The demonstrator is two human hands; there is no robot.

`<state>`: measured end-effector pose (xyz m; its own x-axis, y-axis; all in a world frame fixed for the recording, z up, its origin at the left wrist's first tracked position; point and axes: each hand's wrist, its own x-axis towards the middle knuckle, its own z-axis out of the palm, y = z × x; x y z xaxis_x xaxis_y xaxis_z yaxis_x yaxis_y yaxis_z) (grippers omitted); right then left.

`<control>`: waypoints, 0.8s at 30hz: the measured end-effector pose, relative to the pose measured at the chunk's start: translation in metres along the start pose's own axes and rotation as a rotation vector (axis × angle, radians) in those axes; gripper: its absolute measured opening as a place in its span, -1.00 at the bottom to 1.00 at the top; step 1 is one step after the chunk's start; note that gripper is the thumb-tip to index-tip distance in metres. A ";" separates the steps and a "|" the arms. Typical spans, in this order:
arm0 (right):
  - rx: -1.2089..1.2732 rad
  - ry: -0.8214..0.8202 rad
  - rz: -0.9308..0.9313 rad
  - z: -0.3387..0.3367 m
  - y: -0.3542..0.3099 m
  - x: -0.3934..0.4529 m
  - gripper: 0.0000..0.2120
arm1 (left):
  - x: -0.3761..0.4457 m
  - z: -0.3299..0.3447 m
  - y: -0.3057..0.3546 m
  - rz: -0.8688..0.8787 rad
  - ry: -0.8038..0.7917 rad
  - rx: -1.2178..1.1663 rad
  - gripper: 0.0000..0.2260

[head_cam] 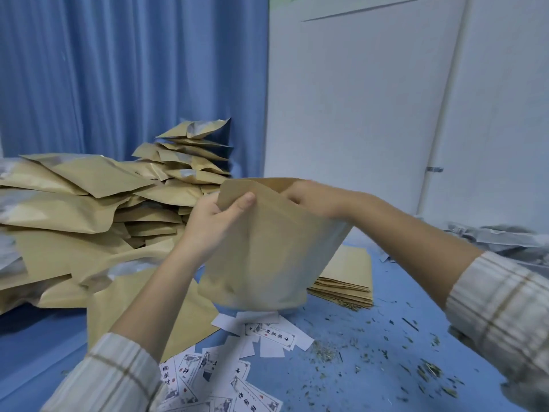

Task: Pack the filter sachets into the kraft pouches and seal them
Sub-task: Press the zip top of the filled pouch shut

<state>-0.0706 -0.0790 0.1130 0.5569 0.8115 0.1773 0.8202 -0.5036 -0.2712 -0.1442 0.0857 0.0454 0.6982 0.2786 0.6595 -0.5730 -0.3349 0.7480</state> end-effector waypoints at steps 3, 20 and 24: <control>0.176 0.240 -0.070 -0.015 0.000 -0.011 -0.71 | 0.005 0.004 0.006 -0.028 0.005 -0.051 -0.93; 0.264 0.588 0.074 -0.017 0.076 -0.042 -0.61 | 0.015 0.003 0.012 -0.228 0.124 -0.184 -0.90; 0.303 0.653 0.072 -0.011 0.078 -0.035 -0.72 | 0.014 0.010 0.004 -0.289 0.229 -0.219 -0.89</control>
<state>-0.0246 -0.1500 0.0955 0.6505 0.3891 0.6522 0.7588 -0.3684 -0.5371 -0.1325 0.0795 0.0563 0.7443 0.5340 0.4012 -0.4622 -0.0217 0.8865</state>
